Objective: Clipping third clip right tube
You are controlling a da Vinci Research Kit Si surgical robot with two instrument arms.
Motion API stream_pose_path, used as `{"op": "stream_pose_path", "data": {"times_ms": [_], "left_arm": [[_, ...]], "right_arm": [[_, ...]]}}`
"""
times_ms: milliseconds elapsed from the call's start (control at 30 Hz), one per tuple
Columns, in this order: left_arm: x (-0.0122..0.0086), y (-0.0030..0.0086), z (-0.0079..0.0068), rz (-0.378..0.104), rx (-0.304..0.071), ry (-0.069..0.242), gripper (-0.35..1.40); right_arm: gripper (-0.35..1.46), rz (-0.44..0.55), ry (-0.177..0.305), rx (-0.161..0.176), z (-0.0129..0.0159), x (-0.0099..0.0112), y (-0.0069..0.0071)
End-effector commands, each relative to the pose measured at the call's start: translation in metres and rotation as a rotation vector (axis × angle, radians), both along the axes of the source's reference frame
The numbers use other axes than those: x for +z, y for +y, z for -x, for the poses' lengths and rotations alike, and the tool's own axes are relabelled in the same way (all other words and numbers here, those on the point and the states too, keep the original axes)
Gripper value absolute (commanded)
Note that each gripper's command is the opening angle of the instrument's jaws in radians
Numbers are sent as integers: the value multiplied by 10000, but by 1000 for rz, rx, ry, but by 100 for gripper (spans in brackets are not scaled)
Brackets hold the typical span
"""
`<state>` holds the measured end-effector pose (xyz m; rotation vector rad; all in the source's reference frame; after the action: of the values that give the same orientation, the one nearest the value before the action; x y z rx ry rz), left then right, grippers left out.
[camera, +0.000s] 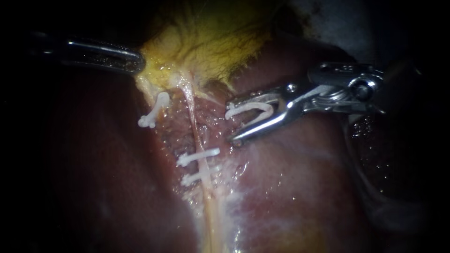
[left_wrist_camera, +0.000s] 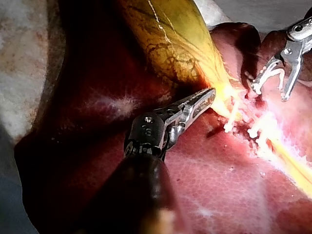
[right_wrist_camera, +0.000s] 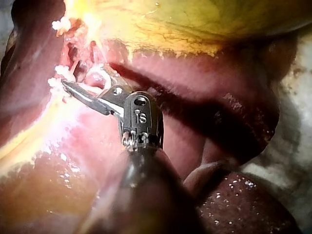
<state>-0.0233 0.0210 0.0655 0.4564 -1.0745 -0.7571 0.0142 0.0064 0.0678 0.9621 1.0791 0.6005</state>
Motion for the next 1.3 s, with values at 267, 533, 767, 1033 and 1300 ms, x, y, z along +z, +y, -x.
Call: {"op": "stream_pose_path", "data": {"times_ms": [267,533,767,1033,1300], "left_arm": [[1,-1,1,0,2,-1,-35],[2,-2,2,0,2,-1,-35],[2,-2,2,1,2,-1,-35],[2,-3,2,1,1,-1,-35],[2,-3,2,1,1,-1,-35]], "right_arm": [[56,-50,2,14,-18,32,-10],[56,-118,49,7,-37,50,-16],[57,-218,157,31,-59,52,-16],[56,-280,255,41,-74,50,-19],[54,-302,244,77,-82,40,-26]]}}
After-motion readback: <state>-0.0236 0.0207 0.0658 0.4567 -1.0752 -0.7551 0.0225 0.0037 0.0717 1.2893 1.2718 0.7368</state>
